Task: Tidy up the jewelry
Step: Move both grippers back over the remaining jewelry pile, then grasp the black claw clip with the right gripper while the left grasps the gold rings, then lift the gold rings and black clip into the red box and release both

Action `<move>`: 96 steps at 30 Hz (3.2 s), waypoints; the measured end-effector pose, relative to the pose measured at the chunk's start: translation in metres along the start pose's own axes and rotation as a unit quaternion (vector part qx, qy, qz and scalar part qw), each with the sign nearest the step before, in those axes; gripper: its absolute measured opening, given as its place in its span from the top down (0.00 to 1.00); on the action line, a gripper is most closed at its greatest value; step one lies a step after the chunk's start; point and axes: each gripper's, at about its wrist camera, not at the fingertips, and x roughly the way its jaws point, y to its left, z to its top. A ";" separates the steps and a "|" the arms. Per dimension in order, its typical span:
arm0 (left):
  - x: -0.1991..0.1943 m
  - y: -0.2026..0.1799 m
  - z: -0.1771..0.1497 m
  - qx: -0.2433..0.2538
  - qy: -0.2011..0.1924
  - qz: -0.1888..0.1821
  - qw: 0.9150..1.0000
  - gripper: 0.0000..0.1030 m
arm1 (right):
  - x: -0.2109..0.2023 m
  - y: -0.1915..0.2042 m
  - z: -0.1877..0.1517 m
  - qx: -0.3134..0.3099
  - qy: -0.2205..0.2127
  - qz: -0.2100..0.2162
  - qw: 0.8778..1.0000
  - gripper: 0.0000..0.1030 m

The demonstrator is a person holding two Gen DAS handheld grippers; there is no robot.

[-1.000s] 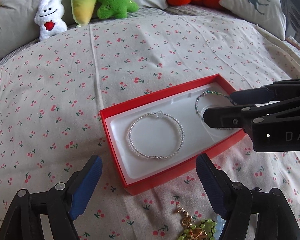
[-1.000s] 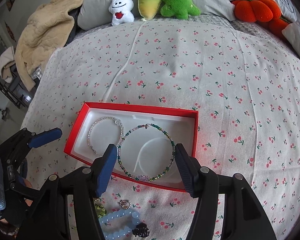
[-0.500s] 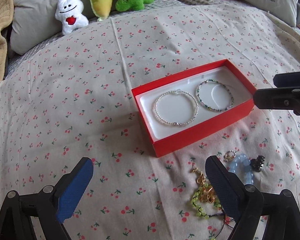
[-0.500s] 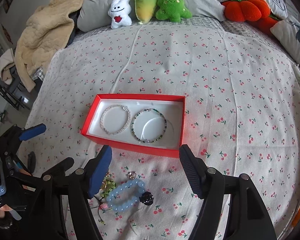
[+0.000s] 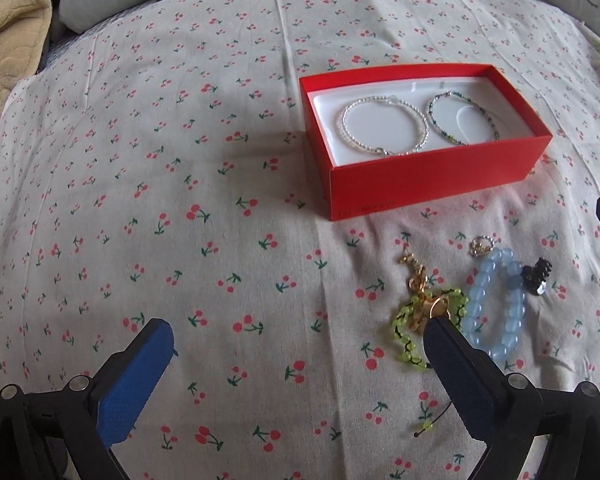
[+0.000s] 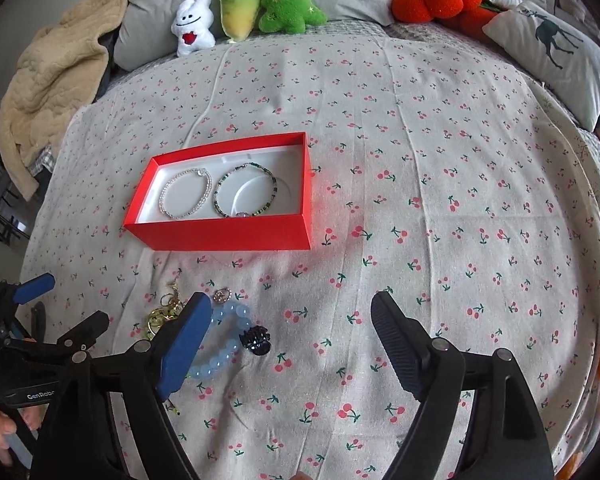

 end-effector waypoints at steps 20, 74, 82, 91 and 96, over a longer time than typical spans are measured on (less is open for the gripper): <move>0.036 -0.019 -0.021 0.005 0.002 -0.070 0.998 0.01 | 0.054 0.012 -0.044 -0.062 0.040 0.017 0.997 0.12; 0.034 -0.051 -0.010 0.029 0.002 -0.134 0.991 0.83 | 0.032 0.012 -0.041 -0.069 0.020 0.036 0.997 0.81; 0.027 -0.051 -0.011 0.037 -0.006 -0.131 0.991 0.85 | 0.028 0.008 -0.039 -0.056 0.025 0.030 0.998 0.81; 0.018 -0.045 -0.005 0.029 -0.009 -0.144 0.989 1.00 | 0.016 0.007 -0.033 -0.046 0.014 0.034 0.998 0.81; 0.018 -0.047 -0.006 0.029 -0.011 -0.141 0.989 0.73 | 0.014 0.007 -0.033 -0.040 0.015 0.040 0.998 0.81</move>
